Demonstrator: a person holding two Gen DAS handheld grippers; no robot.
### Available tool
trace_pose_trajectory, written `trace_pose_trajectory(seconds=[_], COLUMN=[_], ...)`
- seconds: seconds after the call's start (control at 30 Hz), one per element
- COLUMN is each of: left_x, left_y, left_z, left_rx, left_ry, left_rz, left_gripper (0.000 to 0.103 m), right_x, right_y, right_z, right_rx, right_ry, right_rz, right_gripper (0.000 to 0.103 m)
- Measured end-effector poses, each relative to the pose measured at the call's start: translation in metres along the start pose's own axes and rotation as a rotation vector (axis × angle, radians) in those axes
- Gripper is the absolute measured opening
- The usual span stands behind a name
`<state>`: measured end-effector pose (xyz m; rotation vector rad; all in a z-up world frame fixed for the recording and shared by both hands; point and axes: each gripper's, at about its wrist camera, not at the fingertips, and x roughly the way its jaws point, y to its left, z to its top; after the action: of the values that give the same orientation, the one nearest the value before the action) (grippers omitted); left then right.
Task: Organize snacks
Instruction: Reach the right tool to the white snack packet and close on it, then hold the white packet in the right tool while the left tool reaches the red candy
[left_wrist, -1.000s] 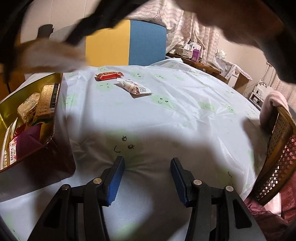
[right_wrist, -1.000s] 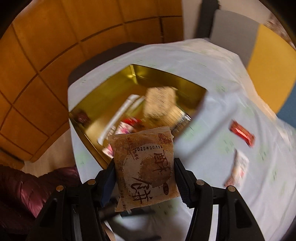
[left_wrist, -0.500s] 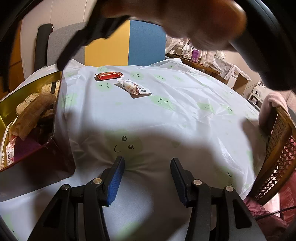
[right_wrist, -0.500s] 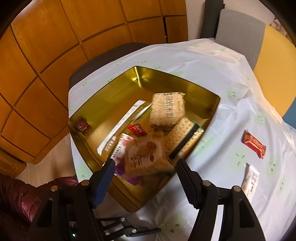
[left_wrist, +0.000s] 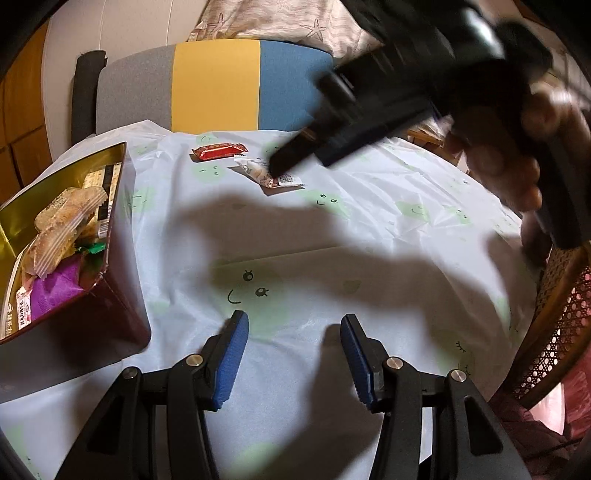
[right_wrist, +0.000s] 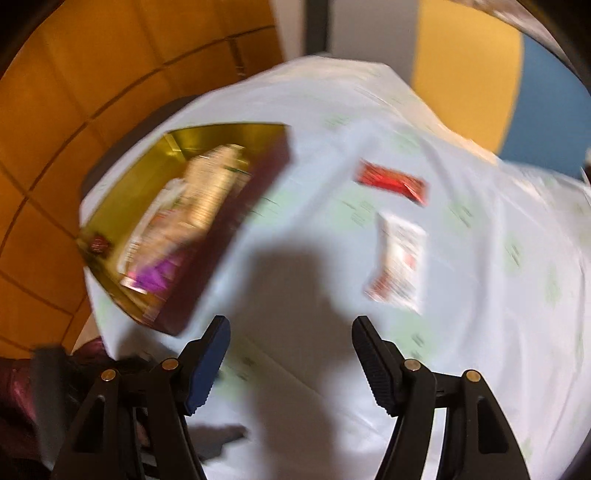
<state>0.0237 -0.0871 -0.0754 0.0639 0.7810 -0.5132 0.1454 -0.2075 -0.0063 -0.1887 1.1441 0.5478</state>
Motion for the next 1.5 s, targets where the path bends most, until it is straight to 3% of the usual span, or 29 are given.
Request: trace_pose_trajectory(seconds=[0.23, 0.47, 0.7, 0.8, 0.97, 1.33, 1.5], left_x=[0.001, 0.001, 0.001, 0.001, 0.001, 0.003, 0.006], left_y=[-0.001, 0.001, 0.001, 0.002, 0.001, 0.000, -0.001], left_z=[0.001, 0.001, 0.001, 0.001, 0.001, 0.005, 0.008], left_rx=[-0.008, -0.006, -0.007, -0.005, -0.006, -0.012, -0.010], left_ry=[0.010, 0.014, 0.012, 0.011, 0.011, 0.031, 0.051], left_rz=[0.009, 0.006, 0.002, 0.001, 0.002, 0.023, 0.044], left_gripper=[0.053, 0.053, 0.053, 0.053, 0.053, 0.053, 0.053], right_x=[0.007, 0.024, 0.056, 0.070, 0.067, 0.043, 0.045], right_y=[-0.046, -0.066, -0.076, -0.077, -0.078, -0.088, -0.092], right_z=[-0.025, 0.013, 0.041, 0.044, 0.034, -0.016, -0.013], right_rx=[0.135, 0.215, 0.237, 0.223, 0.199, 0.101, 0.118], right_ry=[0.017, -0.024, 0.011, 0.046, 0.055, 0.189, 0.151], right_rz=[-0.112, -0.161, -0.212, -0.226, -0.227, -0.217, -0.195], right_gripper=[0.063, 0.063, 0.062, 0.040, 0.037, 0.037, 0.038])
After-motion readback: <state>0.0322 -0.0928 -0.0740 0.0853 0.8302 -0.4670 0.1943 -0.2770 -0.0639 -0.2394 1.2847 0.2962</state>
